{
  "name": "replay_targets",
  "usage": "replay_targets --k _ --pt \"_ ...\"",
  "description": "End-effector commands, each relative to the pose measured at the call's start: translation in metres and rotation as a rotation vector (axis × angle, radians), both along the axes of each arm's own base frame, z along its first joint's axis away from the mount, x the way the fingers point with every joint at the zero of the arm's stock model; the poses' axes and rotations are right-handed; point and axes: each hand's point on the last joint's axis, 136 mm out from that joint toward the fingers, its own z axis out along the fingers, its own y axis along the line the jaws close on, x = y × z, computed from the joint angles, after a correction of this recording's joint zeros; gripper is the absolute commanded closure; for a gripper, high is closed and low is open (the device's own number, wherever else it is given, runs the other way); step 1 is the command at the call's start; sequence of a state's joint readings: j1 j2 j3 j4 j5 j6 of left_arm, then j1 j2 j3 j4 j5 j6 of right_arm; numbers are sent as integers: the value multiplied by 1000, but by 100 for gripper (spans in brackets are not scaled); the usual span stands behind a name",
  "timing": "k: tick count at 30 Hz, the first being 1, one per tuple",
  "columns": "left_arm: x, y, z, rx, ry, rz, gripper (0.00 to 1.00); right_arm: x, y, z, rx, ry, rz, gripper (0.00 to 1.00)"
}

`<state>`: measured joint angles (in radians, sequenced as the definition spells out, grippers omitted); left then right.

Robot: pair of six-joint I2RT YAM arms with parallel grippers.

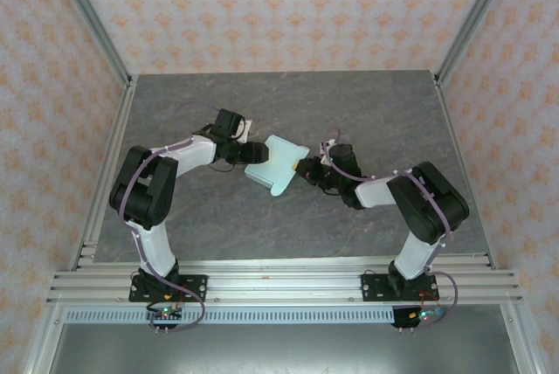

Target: Fold the paper box

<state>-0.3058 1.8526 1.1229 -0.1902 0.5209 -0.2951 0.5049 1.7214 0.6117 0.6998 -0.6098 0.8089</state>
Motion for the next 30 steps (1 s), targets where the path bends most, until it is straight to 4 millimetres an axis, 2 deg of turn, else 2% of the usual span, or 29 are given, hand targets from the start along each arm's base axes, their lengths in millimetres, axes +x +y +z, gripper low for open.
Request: replay_targets --k 1,14,23,30 --pt "-8 -8 -5 -59 31 -12 31 7 1 26 49 -83 -14 92" --pt "-19 -20 -3 -152 70 -33 30 7 -2 62 52 -134 -23 96" --pt "-28 -36 -7 -184 96 -77 44 7 -3 79 41 -152 -25 97" --pt "-34 -50 -11 -192 110 -112 44 8 -6 91 38 -164 -38 97"
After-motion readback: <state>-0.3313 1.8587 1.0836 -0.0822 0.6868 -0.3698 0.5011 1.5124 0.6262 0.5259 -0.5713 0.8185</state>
